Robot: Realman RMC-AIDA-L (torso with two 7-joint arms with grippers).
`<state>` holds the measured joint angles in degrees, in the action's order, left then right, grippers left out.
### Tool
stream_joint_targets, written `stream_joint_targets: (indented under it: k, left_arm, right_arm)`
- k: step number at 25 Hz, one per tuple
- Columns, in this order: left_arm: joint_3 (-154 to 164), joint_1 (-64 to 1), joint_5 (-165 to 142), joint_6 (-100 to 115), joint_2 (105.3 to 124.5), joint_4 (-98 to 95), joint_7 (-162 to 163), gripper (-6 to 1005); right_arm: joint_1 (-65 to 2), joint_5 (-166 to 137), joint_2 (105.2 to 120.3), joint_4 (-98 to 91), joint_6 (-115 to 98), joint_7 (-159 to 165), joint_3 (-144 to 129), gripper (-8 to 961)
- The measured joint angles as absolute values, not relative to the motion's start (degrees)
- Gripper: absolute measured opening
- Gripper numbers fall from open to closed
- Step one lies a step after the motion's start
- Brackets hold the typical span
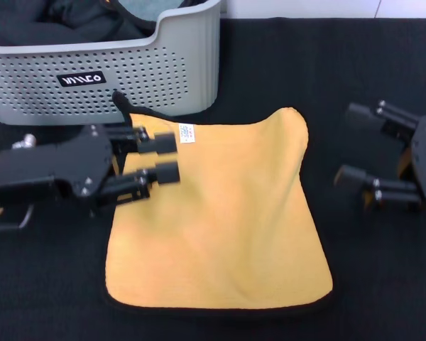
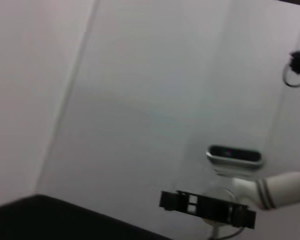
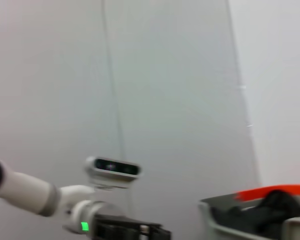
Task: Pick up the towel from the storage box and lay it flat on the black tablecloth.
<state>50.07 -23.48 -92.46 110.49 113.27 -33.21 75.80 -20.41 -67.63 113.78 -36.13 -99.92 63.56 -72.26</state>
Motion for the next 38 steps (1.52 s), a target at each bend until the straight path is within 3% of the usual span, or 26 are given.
stream_joint_targets:
  k: [10,24,38]
  left_arm:
    - [52.42,-21.28,-92.45,111.72,114.13,-33.01,66.19,450]
    - [52.46,-20.04,-92.18,112.49,113.99,-32.73,62.29,672]
    - [52.03,-20.33,-92.11,112.45,114.38,-32.56,62.30,665]
  right_arm:
    - [-25.07,-77.29,115.47,-34.85,-102.84,67.77,-72.77,883]
    - [-28.16,-78.42,115.88,-30.98,-103.00,67.81,-72.95,883]
    - [-28.21,-78.35,116.02,-29.72,-102.11,66.77,-73.48,883]
